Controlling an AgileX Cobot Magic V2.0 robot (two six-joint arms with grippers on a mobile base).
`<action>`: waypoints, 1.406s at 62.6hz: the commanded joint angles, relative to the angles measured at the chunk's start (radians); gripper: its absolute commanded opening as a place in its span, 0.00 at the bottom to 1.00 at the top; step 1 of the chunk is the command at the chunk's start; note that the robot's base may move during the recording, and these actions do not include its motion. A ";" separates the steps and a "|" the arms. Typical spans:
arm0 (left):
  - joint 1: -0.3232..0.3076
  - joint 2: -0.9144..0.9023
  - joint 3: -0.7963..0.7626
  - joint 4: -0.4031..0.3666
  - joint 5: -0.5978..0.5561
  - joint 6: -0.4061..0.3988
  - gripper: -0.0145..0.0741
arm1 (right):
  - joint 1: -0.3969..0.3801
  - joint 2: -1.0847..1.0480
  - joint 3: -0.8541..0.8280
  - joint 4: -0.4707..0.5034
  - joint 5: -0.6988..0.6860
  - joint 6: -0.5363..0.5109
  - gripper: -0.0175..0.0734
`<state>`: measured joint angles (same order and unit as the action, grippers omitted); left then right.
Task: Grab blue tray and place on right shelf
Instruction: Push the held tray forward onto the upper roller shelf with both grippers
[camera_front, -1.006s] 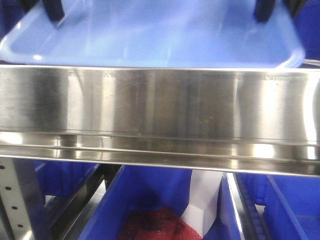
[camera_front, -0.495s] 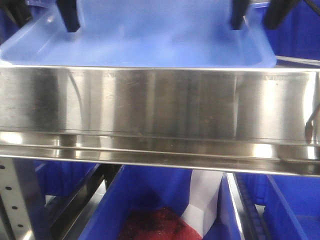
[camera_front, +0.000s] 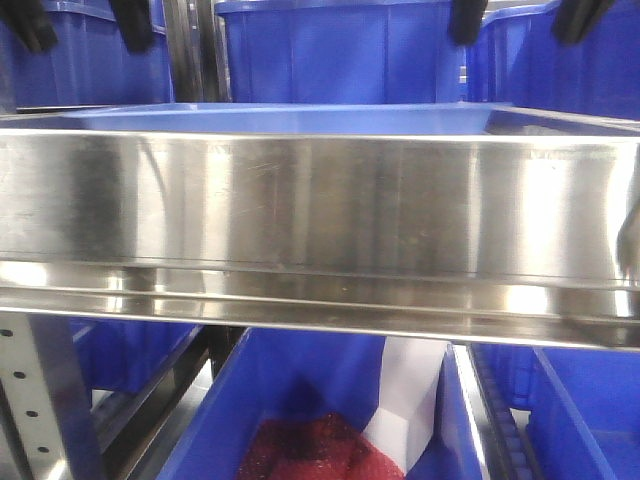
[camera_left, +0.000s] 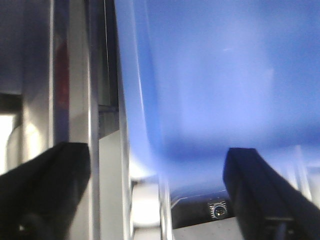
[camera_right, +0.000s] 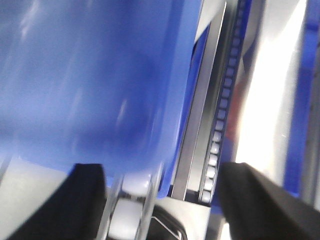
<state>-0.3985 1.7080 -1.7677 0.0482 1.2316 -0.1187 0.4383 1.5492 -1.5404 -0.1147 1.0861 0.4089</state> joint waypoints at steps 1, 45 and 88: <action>-0.029 -0.127 -0.021 -0.011 -0.019 0.041 0.56 | 0.003 -0.092 -0.018 -0.025 -0.021 -0.024 0.66; -0.143 -1.052 0.862 -0.048 -0.523 0.054 0.11 | 0.142 -0.781 0.642 -0.032 -0.411 -0.188 0.21; -0.143 -1.440 1.158 -0.053 -0.616 0.054 0.11 | 0.142 -1.367 1.111 -0.032 -0.619 -0.232 0.21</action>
<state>-0.5346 0.2608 -0.5828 0.0000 0.7075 -0.0716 0.5779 0.1735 -0.4136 -0.1270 0.5436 0.1878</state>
